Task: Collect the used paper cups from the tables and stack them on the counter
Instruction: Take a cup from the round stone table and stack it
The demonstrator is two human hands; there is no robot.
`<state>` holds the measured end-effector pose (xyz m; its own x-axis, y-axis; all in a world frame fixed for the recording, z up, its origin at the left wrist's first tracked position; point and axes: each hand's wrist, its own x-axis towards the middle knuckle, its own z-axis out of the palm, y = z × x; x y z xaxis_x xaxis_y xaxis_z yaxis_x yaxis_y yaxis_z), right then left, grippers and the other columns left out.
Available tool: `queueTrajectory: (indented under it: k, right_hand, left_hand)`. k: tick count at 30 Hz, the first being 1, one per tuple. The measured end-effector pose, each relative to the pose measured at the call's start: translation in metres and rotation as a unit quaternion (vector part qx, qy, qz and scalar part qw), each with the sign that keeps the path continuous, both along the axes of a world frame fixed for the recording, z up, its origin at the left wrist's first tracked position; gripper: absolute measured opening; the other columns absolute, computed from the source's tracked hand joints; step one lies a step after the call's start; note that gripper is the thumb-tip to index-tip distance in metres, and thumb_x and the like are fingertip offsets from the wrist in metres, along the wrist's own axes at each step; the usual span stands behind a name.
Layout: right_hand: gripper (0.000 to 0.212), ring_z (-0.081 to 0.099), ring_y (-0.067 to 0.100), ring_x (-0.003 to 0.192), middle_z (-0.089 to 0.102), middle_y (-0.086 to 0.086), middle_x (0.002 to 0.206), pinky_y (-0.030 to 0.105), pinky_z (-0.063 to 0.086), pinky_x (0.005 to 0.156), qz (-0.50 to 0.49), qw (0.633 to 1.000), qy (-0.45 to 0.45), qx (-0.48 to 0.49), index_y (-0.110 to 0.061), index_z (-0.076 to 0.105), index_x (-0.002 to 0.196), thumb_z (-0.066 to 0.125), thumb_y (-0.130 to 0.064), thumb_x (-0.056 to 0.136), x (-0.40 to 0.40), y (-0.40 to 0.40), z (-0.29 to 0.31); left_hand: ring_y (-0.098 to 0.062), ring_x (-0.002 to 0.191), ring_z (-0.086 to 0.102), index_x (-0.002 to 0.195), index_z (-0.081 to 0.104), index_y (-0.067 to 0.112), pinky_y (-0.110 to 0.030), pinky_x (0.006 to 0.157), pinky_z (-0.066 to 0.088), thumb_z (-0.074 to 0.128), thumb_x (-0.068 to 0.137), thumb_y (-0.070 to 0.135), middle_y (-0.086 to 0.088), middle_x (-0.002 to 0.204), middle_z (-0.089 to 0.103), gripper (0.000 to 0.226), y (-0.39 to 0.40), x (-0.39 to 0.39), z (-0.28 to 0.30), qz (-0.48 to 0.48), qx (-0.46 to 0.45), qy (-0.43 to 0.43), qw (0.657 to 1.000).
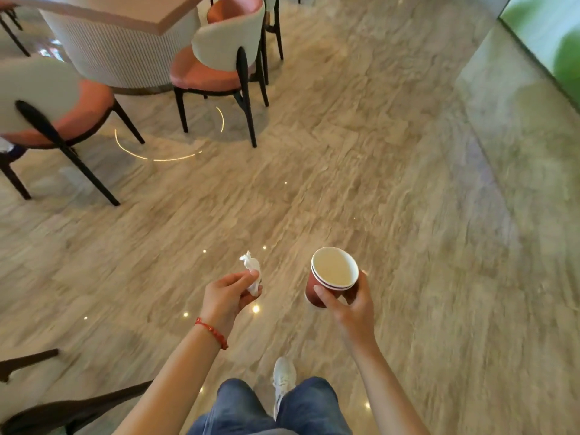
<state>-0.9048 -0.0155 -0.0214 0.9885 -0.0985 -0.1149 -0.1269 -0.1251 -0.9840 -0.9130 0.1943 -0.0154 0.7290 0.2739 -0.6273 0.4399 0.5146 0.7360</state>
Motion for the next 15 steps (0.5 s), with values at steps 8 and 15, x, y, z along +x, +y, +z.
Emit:
queueTrajectory:
  k: [8,15]
  right_hand:
    - [0.058,0.062,-0.001,0.097,0.066,-0.021,0.101,0.014,0.049,0.077,0.072,0.997,0.001,-0.006,-0.036,0.055,0.107,0.082,-0.043,0.055,0.111,0.032,0.007]
    - [0.052,0.063,-0.002,0.091,0.066,-0.024,0.098,0.009,0.049,0.069,0.123,0.992,-0.010,0.004,-0.035,0.057,0.102,0.083,-0.034,0.057,0.201,0.106,0.009]
  left_hand:
    - [-0.014,0.065,0.067,0.080,0.070,0.001,-0.020,0.060,0.054,0.068,0.079,0.011,-0.007,0.072,0.068,0.010,0.030,0.079,0.006,0.065,0.012,-0.014,0.998]
    - [-0.012,0.061,0.067,0.079,0.070,0.001,-0.019,0.057,0.054,0.068,0.079,0.008,-0.006,0.071,0.070,0.008,0.097,0.151,0.006,0.124,-0.002,-0.015,0.992]
